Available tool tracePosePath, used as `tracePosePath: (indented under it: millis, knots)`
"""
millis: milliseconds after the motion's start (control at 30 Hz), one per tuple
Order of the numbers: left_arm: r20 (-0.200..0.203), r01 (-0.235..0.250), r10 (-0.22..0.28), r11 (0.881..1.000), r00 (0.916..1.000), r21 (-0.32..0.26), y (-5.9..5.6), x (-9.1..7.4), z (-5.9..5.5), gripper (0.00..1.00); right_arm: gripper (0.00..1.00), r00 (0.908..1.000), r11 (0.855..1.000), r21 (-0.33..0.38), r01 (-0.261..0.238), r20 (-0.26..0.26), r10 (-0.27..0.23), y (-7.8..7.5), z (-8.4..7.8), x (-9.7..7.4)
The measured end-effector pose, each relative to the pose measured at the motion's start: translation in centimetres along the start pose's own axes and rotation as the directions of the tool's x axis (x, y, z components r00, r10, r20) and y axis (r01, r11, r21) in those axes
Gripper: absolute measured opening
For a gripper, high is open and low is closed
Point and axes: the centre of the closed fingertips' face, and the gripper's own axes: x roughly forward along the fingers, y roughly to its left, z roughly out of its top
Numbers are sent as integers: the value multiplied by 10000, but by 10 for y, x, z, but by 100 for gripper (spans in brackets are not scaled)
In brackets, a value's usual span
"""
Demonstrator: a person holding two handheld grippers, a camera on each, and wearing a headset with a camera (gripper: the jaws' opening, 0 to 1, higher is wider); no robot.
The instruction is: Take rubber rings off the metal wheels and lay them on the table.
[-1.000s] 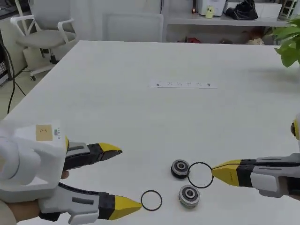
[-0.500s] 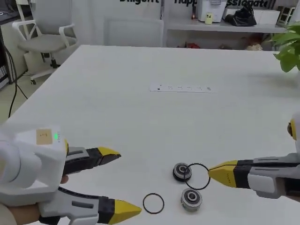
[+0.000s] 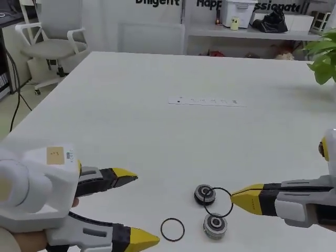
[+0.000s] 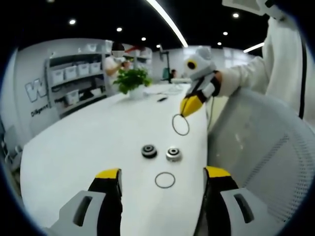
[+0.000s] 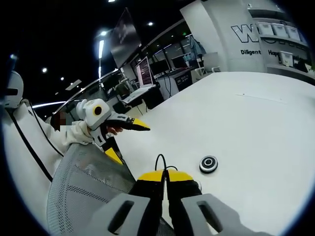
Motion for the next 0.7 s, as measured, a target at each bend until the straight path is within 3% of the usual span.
tracePosePath:
  millis: [233,467,700]
  knots:
    - [-5,14,-14,10000,10000,38,0,0,-1,68,0,10000,10000,-34,-66,-51,66,6,0,4]
    - [-65,68,-68,9999,10000,75,-1,0,-2,70,0,9990,9989,-149,-444,-93,443,22,3,20]
    - [-260,214,-210,9997,9994,141,-3,2,-8,72,0,9978,9979,-286,-578,-343,568,25,-1,29]
